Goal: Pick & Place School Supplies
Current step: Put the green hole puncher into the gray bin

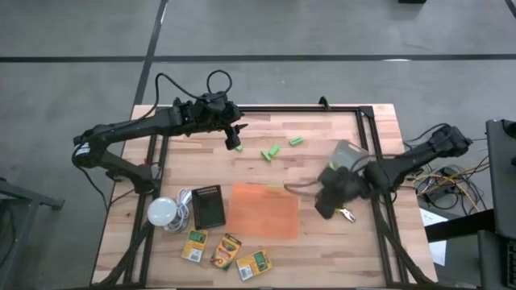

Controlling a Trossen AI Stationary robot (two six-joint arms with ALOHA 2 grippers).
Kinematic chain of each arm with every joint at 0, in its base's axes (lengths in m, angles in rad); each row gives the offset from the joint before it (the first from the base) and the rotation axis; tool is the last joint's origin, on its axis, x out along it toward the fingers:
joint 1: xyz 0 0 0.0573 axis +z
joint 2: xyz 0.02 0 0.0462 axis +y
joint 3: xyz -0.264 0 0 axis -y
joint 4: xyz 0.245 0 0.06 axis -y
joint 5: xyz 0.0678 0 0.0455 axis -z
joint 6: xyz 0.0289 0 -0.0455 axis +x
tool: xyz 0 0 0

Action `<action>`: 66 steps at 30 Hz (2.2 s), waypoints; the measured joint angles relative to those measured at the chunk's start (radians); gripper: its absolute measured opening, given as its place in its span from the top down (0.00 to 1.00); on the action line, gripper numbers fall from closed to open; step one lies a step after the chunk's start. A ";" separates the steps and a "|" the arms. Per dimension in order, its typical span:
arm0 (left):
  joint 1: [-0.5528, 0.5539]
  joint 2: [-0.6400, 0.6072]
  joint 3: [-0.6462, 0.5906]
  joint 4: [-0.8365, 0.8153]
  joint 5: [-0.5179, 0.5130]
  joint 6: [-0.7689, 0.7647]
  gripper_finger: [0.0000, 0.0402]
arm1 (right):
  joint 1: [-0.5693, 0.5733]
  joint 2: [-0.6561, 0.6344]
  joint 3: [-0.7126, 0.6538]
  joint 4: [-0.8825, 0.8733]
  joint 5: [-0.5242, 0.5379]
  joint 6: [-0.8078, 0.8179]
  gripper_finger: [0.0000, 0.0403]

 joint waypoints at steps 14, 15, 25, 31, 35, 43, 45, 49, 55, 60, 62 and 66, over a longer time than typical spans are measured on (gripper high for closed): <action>0.000 0.000 0.000 0.000 0.000 0.000 0.56 | 0.079 0.282 -0.072 -0.004 -0.097 0.047 0.72; 0.000 0.000 0.000 0.000 0.000 0.000 0.56 | 0.079 0.301 -0.073 -0.004 -0.118 0.057 0.72; 0.000 0.000 0.000 0.000 0.000 0.001 0.56 | 0.079 0.381 -0.084 -0.058 -0.161 0.199 0.72; 0.000 0.000 0.000 0.000 0.000 0.001 0.56 | 0.077 0.336 -0.093 -0.072 -0.149 0.191 0.72; 0.000 0.000 0.000 0.000 0.000 0.000 0.56 | 0.074 0.301 -0.114 -0.064 -0.147 0.195 0.72; 0.000 0.000 0.000 0.000 0.000 -0.002 0.56 | 0.045 0.234 -0.205 0.099 -0.147 0.184 0.73; 0.000 0.000 0.000 0.000 0.000 -0.002 0.56 | 0.035 0.221 -0.229 0.122 -0.148 0.183 0.73; 0.000 0.000 0.000 0.000 0.000 -0.003 0.56 | 0.017 0.179 -0.277 0.148 -0.172 0.187 0.75; 0.000 0.000 0.000 -0.001 0.000 -0.003 0.56 | -0.009 0.093 -0.339 0.182 -0.190 0.191 0.77; 0.000 0.000 0.000 -0.001 0.000 -0.003 0.56 | -0.025 0.041 -0.370 0.182 -0.193 0.192 0.76; 0.000 0.000 0.000 -0.001 0.000 -0.004 0.56 | -0.030 0.032 -0.378 0.185 -0.192 0.192 0.75; 0.000 0.000 0.000 -0.001 0.000 -0.004 0.56 | -0.034 0.023 -0.374 0.182 -0.191 0.198 0.74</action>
